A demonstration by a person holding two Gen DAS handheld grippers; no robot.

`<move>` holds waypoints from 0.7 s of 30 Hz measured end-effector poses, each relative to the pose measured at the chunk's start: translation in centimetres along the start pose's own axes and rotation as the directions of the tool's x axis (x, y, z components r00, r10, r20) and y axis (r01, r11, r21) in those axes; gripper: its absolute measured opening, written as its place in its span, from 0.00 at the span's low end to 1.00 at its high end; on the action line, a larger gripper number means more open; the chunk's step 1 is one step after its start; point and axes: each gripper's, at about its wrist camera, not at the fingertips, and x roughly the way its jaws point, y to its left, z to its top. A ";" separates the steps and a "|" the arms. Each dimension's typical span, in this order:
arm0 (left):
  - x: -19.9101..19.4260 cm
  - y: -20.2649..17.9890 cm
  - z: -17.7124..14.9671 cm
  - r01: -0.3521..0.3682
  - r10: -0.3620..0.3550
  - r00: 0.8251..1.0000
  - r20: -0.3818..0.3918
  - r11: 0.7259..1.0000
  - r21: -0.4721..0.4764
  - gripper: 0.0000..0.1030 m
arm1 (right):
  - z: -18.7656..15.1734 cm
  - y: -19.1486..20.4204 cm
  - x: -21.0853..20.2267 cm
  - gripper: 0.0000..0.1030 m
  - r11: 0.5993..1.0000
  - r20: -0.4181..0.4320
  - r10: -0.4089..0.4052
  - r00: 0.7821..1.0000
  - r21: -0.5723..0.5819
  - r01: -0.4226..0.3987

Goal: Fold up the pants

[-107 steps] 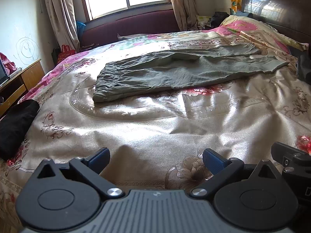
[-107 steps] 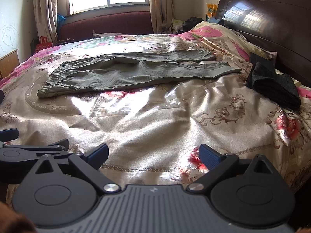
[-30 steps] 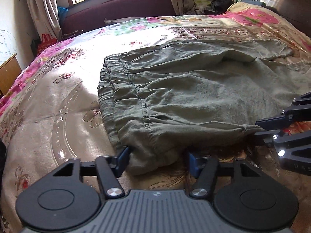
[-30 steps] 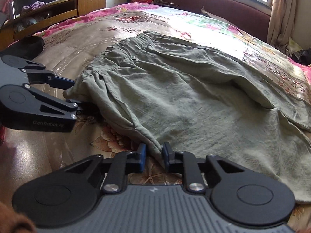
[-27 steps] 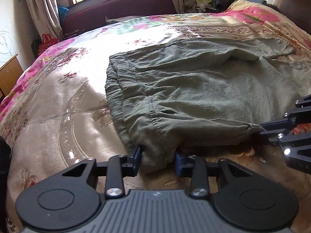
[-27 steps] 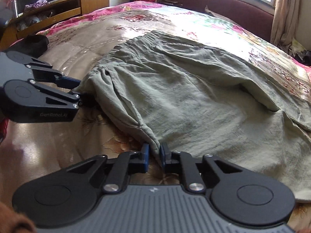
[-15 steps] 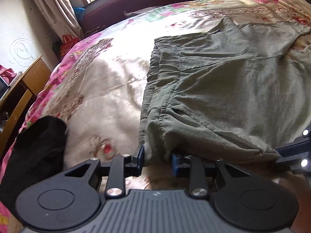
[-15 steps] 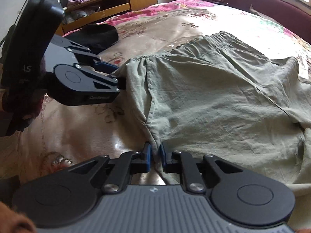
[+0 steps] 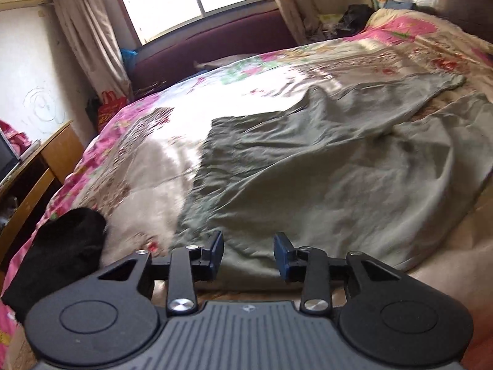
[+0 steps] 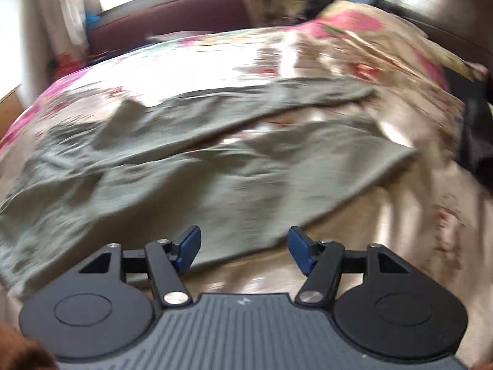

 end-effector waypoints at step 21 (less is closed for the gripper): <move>7.2 -23.6 12.9 0.357 -0.344 0.933 -0.107 0.920 0.162 0.54 | 7.8 -18.9 3.8 0.03 0.897 -0.040 -0.007 0.999 0.441 0.024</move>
